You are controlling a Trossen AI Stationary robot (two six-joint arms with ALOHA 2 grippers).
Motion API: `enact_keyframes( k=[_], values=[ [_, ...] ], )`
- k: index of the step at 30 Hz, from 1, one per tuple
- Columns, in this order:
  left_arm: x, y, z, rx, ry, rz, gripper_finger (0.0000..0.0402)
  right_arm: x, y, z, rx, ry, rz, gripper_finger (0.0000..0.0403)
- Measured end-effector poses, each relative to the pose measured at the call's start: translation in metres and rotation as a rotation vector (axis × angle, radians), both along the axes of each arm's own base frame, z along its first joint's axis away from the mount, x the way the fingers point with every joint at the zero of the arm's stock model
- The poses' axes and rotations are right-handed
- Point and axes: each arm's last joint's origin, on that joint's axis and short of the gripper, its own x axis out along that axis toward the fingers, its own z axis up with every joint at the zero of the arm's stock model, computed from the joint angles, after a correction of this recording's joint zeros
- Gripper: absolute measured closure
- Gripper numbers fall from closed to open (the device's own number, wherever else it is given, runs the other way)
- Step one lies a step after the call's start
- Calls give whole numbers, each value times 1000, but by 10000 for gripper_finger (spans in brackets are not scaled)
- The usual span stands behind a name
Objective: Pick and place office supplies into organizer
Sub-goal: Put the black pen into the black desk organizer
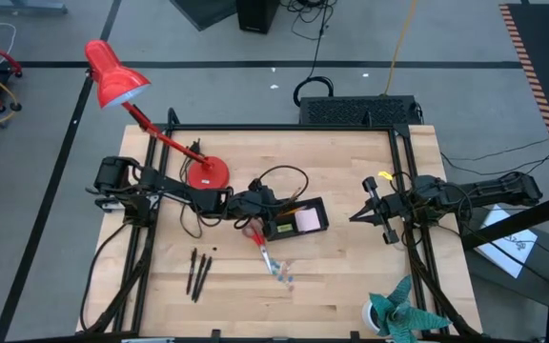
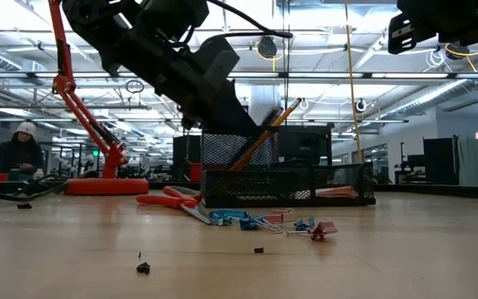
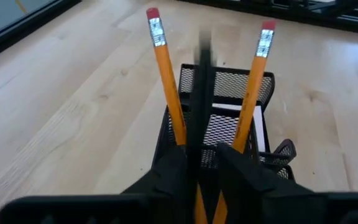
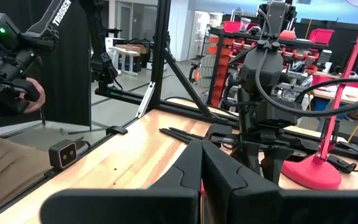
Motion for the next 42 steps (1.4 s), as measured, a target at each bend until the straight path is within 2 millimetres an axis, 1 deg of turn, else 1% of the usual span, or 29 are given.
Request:
enact_keyframes(
  k=[6, 10, 12, 14, 17, 19, 21, 23, 26, 28, 30, 33, 37, 42],
  values=[
    [0, -1, 3, 8, -16, -9, 212, 0, 0, 0, 0, 1, 0, 403],
    [-2, -4, 12, 79, -23, -60, 175, 0, 0, 0, 0, 1, 0, 403],
    [-5, -8, 27, 124, -53, -97, 168, 0, 0, 0, 0, 1, 0, 403],
    [-9, -12, 50, 154, -116, -124, 168, 0, 0, 0, 0, 1, 1, 403],
    [-24, -20, 82, 151, -142, -141, 171, 0, 0, 0, 3, 2, 1, 403],
    [-40, -26, 104, 108, -131, -127, 176, 0, 0, 0, 3, 4, 4, 403],
    [-59, -35, 124, 63, -89, -98, 183, 0, 0, -1, 3, 9, 4, 403],
    [-81, -43, 133, 33, 12, -32, 192, 0, 0, -1, 2, 14, 4, 403],
    [-109, -57, 135, -47, 164, 33, 205, 0, 0, -1, 2, 14, 4, 403],
    [-122, -66, 132, -134, 230, 80, 214, 0, 0, -1, 2, 14, 4, 403],
    [-132, -77, 127, -213, 286, 100, 225, 0, 0, -1, 3, 14, 4, 403],
    [-138, -95, 118, -282, 353, 97, 245, 0, 0, -1, 3, 11, 4, 403],
    [-142, -118, 110, -351, 396, 77, 271, 0, 0, 0, 4, 6, 4, 403],
    [-146, -144, 92, -410, 452, 126, 297, 0, 0, 0, 18, 11, 5, 403]
  ],
)
